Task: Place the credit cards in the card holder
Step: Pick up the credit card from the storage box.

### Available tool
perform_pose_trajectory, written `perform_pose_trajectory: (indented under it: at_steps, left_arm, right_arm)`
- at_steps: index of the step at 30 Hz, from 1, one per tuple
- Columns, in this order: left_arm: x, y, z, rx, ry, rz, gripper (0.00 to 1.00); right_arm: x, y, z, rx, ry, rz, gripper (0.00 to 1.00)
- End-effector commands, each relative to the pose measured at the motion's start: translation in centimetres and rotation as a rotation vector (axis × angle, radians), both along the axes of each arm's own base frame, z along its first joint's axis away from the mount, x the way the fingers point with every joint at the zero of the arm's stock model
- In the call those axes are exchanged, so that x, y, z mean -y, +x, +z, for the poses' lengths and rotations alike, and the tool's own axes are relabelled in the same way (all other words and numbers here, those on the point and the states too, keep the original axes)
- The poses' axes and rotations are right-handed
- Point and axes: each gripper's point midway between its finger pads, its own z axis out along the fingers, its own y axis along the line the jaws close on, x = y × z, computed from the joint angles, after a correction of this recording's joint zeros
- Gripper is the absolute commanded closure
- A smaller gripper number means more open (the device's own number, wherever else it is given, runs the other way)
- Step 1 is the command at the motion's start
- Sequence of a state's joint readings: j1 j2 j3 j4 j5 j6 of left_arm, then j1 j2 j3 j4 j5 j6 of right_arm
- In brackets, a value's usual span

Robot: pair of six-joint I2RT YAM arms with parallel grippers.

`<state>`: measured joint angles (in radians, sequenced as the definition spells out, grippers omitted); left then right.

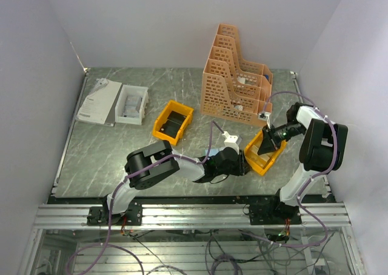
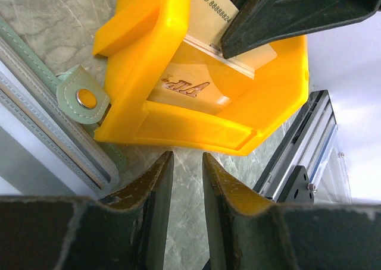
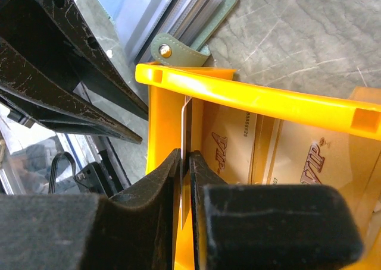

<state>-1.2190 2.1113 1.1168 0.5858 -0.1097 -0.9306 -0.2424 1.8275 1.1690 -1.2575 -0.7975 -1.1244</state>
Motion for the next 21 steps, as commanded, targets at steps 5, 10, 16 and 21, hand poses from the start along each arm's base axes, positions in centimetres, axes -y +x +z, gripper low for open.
perform_pose_trajectory:
  at_steps: [5,10,16,21]
  left_arm:
    - [0.0,0.7,2.6,0.045,-0.049,0.011,0.63]
    - [-0.1,0.7,2.7,0.049,-0.050,0.013,0.63]
    - [-0.8,0.8,3.8,0.083,-0.066,0.022,0.63]
    - [-1.8,0.9,5.8,0.140,-0.093,0.041,0.63]
  right_arm:
    - [0.7,1.7,1.6,0.088,-0.011,-0.043,0.93]
    - [1.2,2.7,2.6,0.162,-0.045,-0.067,1.00]
    - [2.3,4.0,5.3,0.283,-0.058,-0.118,1.00]
    - [1.9,3.4,7.3,0.307,0.024,-0.111,1.00]
